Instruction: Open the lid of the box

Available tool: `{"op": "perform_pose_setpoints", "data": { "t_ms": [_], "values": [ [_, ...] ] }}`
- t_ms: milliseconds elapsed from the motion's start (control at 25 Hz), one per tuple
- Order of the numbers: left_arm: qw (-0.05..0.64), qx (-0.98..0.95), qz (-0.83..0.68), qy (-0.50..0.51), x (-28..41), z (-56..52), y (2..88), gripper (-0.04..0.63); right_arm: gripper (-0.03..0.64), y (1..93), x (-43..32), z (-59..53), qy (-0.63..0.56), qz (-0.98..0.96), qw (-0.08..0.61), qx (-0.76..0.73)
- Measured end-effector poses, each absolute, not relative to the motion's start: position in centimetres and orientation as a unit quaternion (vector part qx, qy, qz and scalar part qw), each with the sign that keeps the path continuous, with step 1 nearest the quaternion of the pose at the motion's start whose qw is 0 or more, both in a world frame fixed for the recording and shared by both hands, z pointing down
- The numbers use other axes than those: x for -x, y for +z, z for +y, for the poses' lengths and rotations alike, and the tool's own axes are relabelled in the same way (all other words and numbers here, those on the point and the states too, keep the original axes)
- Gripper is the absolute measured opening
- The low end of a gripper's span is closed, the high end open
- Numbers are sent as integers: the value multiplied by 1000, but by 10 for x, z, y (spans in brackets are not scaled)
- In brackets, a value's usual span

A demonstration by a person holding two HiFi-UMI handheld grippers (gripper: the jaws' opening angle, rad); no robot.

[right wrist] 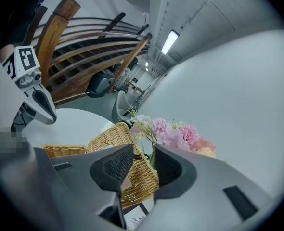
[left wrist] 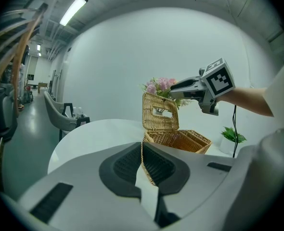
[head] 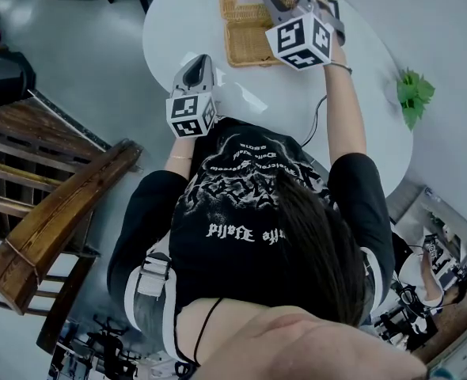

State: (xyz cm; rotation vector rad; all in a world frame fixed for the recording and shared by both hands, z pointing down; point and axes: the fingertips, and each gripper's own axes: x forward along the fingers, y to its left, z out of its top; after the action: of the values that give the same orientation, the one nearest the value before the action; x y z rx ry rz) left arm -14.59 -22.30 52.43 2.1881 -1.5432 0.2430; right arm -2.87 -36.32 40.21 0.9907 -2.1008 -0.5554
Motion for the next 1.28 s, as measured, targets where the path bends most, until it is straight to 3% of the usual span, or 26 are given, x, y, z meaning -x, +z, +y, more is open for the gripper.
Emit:
{"op": "perform_pose_setpoints", "data": {
  "t_ms": [960, 1280],
  "values": [
    [190, -820, -537, 55, 131, -218, 487, 29, 161, 452, -12, -249, 60, -852, 198, -480],
    [188, -825, -531, 45, 128, -209, 484, 28, 161, 477, -5, -220, 101, -847, 193, -484]
  ]
}}
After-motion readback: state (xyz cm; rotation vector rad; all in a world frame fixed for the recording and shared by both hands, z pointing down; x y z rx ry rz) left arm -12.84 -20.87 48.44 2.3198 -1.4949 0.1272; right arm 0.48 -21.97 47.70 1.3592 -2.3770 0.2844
